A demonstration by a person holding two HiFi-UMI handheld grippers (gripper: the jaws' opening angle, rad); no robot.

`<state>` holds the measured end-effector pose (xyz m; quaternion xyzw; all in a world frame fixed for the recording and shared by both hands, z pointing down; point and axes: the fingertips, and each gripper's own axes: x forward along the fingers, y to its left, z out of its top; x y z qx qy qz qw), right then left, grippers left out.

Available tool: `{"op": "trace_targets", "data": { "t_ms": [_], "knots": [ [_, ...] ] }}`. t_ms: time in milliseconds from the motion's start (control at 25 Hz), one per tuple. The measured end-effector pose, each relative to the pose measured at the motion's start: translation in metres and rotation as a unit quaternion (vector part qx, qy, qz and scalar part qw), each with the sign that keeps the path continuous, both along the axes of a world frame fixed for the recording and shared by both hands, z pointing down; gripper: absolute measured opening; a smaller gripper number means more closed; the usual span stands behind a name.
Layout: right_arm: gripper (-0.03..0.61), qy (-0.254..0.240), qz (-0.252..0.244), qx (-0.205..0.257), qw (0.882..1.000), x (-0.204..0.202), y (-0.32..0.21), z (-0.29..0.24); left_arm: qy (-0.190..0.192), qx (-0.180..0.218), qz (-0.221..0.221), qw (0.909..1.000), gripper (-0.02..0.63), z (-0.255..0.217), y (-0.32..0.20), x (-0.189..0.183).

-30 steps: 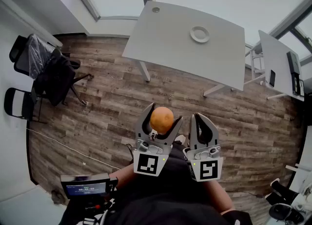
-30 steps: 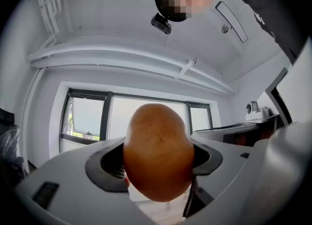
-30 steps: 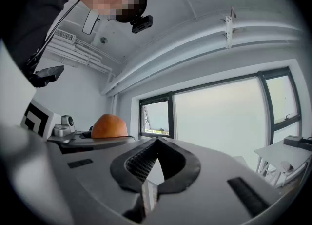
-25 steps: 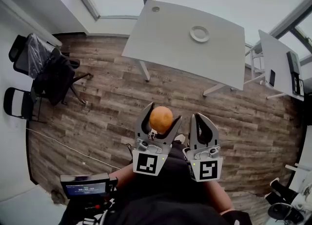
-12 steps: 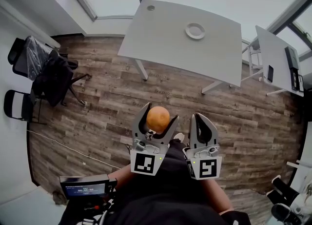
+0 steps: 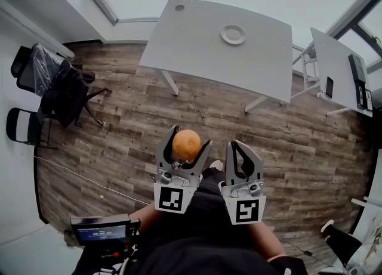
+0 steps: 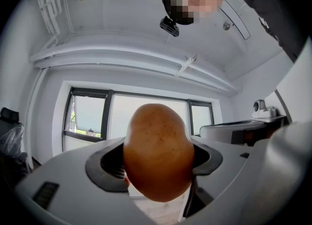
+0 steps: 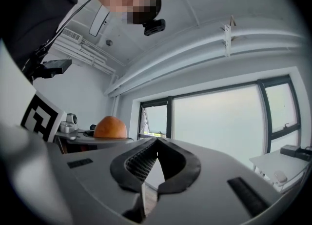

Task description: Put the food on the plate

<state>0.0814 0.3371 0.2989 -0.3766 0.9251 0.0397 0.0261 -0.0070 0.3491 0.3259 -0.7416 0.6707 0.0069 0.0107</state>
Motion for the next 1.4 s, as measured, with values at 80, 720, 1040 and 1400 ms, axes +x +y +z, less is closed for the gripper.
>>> {"op": "trace_targets", "data": {
  "t_ms": [80,720,1040,1400],
  "knots": [
    [0.006,-0.003,-0.005,0.008,1.000,0.020,-0.002,0.000,-0.005,-0.005,-0.012,0.9999,0.342,0.004,-0.003,0.014],
    [0.006,-0.013,-0.023,-0.036,0.999,0.082,-0.024,0.021,-0.004,-0.009,-0.045,0.9989,0.343,0.006,-0.014,0.061],
    [0.006,-0.012,-0.005,-0.045,0.999,0.101,-0.037,0.023,-0.013,-0.014,-0.034,0.9992,0.342,0.003,-0.028,0.068],
    [0.006,-0.008,0.006,-0.051,0.999,0.111,-0.051,0.032,-0.016,-0.012,-0.013,0.9997,0.344,0.011,-0.052,0.081]
  ]
}}
